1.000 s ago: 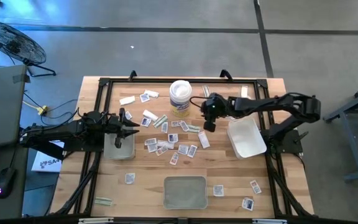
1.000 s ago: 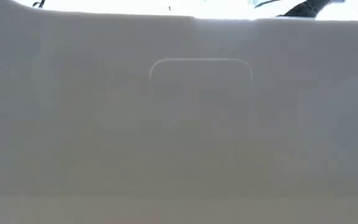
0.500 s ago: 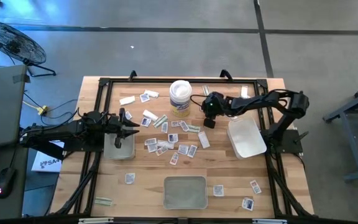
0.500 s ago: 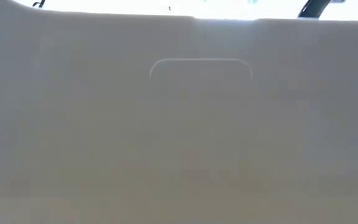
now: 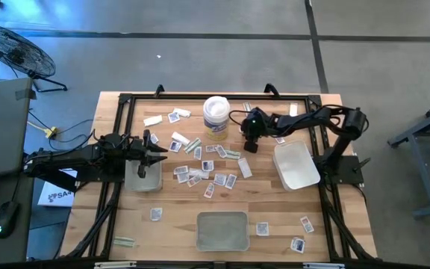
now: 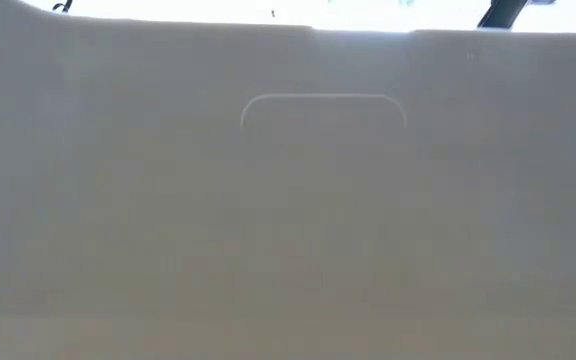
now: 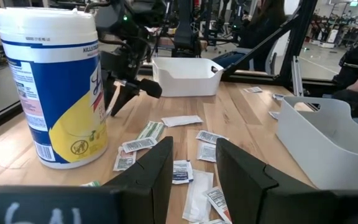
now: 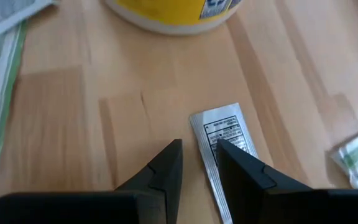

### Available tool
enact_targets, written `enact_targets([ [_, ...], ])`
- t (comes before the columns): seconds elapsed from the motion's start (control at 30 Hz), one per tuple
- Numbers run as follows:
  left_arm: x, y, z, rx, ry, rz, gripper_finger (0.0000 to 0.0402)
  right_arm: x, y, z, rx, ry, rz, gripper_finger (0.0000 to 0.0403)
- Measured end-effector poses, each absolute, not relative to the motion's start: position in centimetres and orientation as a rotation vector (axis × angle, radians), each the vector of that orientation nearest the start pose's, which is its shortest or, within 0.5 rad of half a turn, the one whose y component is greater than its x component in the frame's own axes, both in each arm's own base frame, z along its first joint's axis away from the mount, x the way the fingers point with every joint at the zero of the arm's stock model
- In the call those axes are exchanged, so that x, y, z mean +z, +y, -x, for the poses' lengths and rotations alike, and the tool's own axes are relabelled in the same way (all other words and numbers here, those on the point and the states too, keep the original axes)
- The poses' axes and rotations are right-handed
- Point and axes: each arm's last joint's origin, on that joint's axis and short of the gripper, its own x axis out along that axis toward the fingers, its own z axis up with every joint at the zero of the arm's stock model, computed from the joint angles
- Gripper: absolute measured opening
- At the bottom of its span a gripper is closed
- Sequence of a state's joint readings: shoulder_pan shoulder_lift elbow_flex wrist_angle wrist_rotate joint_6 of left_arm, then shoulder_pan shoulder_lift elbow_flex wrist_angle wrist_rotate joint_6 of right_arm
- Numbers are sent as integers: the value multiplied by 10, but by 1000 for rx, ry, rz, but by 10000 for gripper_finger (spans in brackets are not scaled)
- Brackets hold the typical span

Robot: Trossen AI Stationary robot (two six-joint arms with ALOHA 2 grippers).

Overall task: Pick & Place First Aid Supplies
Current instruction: Put the orange ointment pack into the white bin

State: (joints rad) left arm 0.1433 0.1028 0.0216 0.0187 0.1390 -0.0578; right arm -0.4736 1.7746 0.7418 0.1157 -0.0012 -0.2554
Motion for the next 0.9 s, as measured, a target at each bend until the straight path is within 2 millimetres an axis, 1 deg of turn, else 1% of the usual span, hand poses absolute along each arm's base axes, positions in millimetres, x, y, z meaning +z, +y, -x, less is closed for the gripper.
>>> enact_targets([
  [0.2, 164, 11, -102, 6, 62, 67, 120, 103, -142, -275, -389, 957, 14, 93],
  [0.3, 165, 11, -102, 6, 61, 66, 120, 103, -143, -274, -395, 963, 6, 82],
  [0.6, 164, 11, -102, 7, 62, 66, 120, 101, -141, -273, -379, 973, -43, 5],
  [0.77, 164, 11, -102, 9, 62, 66, 120, 103, -130, -275, -415, 1006, -49, 11],
  [0.9, 164, 11, -102, 10, 62, 66, 120, 112, -115, -272, -415, 1051, -52, 3],
])
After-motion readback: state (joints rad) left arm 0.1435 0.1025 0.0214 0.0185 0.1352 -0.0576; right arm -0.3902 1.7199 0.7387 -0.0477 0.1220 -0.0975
